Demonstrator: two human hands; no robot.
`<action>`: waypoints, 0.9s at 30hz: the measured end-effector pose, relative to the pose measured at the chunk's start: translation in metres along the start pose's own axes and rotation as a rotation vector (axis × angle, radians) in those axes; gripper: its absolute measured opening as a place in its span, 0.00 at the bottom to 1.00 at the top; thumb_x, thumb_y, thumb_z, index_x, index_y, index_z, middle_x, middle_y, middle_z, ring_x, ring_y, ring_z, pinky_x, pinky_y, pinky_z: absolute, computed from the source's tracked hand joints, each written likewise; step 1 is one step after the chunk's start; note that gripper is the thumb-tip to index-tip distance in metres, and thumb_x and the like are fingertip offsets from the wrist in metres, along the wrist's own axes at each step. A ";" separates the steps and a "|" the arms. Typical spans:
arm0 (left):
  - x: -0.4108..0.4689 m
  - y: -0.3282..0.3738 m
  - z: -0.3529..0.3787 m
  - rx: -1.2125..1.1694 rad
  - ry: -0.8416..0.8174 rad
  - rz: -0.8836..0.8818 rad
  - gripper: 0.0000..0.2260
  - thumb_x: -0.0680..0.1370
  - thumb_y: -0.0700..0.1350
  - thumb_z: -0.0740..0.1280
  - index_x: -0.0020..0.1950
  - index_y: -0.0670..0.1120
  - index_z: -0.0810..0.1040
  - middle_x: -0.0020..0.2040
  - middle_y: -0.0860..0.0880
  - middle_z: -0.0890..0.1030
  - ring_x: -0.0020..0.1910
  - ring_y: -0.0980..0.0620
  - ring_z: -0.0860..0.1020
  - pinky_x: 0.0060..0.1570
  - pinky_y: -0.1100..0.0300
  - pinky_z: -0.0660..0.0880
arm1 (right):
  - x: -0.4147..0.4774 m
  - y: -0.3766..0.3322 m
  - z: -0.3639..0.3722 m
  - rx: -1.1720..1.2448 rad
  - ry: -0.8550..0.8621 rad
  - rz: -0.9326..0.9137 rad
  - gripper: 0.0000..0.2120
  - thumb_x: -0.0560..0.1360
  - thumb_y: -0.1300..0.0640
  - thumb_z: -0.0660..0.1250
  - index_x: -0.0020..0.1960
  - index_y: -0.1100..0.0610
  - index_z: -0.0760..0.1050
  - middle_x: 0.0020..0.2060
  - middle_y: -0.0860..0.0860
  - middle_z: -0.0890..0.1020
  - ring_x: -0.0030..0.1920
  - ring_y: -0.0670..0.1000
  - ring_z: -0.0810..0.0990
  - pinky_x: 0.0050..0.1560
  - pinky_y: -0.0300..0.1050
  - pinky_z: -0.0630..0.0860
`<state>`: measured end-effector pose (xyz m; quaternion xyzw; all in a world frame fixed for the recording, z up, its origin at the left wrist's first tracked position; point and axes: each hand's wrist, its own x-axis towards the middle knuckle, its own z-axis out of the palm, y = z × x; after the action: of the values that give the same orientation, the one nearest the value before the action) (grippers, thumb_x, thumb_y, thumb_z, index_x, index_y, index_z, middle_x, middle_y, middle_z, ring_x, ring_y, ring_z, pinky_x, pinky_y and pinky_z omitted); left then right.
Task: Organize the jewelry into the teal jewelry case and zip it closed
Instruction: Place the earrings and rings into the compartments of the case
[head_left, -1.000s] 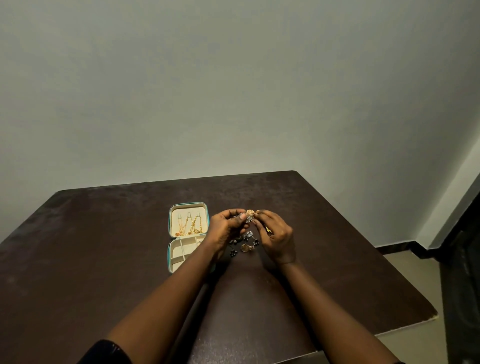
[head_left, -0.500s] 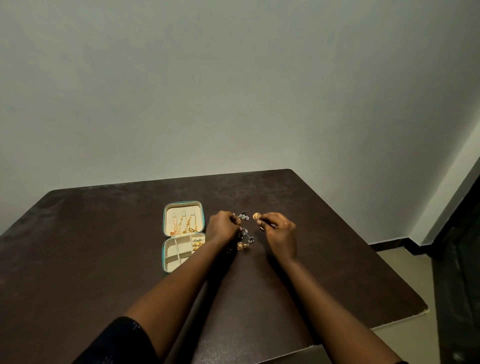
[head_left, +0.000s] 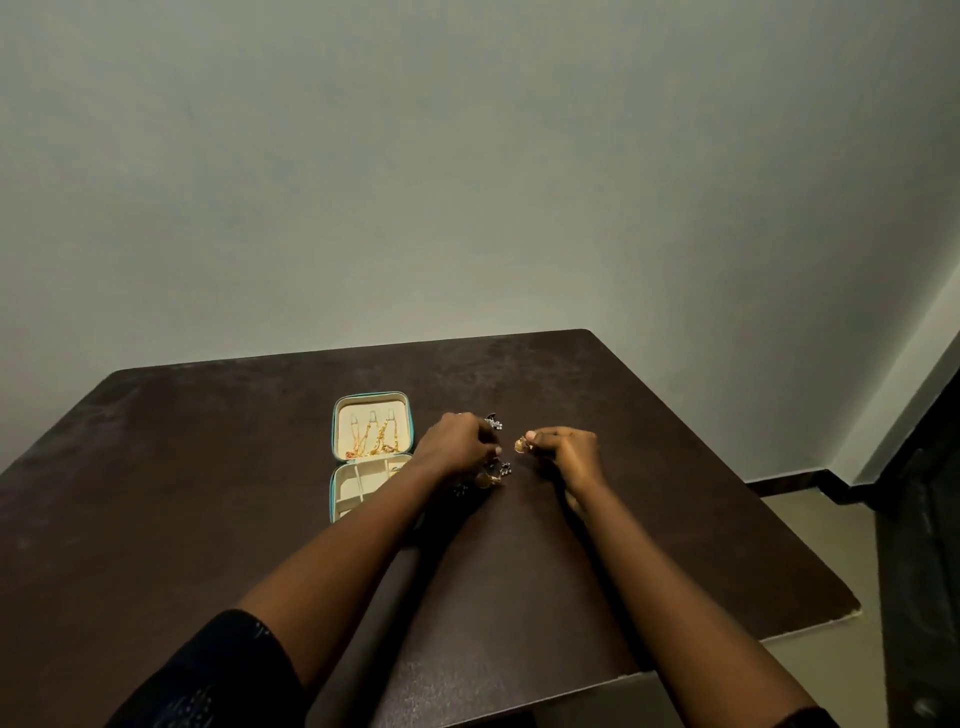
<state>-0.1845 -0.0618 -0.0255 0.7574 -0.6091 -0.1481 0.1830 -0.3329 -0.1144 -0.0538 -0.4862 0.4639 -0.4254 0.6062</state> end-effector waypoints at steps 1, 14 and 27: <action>0.000 0.001 -0.001 0.034 -0.057 0.031 0.10 0.75 0.49 0.68 0.55 0.51 0.82 0.54 0.48 0.83 0.54 0.49 0.79 0.55 0.54 0.76 | -0.001 -0.002 0.000 0.037 -0.016 0.037 0.07 0.68 0.68 0.70 0.34 0.58 0.80 0.31 0.54 0.83 0.35 0.52 0.80 0.35 0.39 0.73; 0.001 0.008 0.002 0.182 -0.255 0.127 0.09 0.76 0.37 0.66 0.54 0.43 0.81 0.53 0.45 0.82 0.50 0.50 0.78 0.48 0.59 0.72 | 0.001 -0.010 -0.008 0.162 -0.080 0.217 0.10 0.76 0.66 0.63 0.37 0.58 0.74 0.22 0.49 0.78 0.28 0.45 0.74 0.32 0.37 0.71; -0.022 -0.009 -0.010 -0.872 0.018 -0.082 0.09 0.80 0.39 0.61 0.42 0.42 0.77 0.33 0.49 0.77 0.25 0.59 0.69 0.23 0.69 0.64 | -0.008 -0.020 0.012 0.098 -0.124 0.069 0.12 0.78 0.65 0.60 0.37 0.56 0.72 0.28 0.50 0.75 0.23 0.42 0.72 0.27 0.35 0.66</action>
<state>-0.1769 -0.0371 -0.0203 0.6342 -0.4574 -0.3920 0.4846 -0.3240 -0.1073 -0.0313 -0.4653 0.4204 -0.3954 0.6711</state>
